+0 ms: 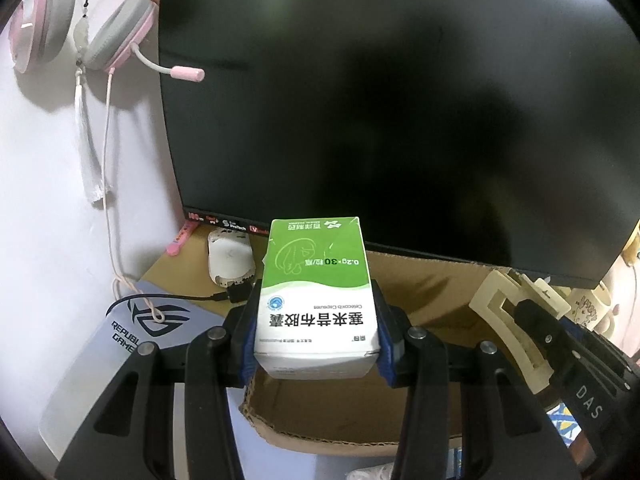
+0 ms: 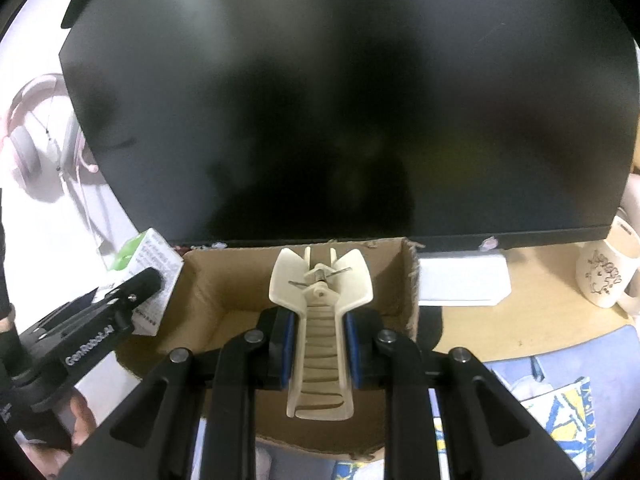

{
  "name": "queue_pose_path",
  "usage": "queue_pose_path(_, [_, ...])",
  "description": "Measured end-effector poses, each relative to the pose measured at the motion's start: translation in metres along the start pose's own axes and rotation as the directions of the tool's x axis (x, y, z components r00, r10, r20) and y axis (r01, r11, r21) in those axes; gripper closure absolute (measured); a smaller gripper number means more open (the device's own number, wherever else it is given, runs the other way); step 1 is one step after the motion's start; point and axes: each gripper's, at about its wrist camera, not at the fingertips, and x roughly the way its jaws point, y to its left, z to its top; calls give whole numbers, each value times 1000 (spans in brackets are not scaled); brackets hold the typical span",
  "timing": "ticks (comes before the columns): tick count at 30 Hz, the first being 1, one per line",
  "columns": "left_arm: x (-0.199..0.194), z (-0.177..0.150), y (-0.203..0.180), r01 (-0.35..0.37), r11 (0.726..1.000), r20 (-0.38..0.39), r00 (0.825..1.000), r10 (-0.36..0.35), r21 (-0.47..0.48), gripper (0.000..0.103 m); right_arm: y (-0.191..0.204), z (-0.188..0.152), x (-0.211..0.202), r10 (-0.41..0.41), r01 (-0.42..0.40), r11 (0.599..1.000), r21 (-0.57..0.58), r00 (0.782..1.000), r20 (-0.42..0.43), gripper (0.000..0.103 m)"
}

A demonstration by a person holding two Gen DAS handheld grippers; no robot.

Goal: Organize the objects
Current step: 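Carry the medicine box and claw clip with both tools over the cardboard box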

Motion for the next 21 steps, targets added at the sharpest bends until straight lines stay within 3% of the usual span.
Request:
queue_pose_path(9, [8,-5,-9,-3,1000,-27,1000,4,31,58,6,-1,1,-18,18,999,-28,1000,0,80])
queue_pose_path(16, [13,-9,-18,-53,996,-63,996,58,71,58,9,0,-2,2,-1,999,-32,1000,29,80])
queue_pose_path(21, [19,-12,-21,-69,995,-103,992,77,76,58,12,-2,8,5,-6,998,-58,1000,-25,80])
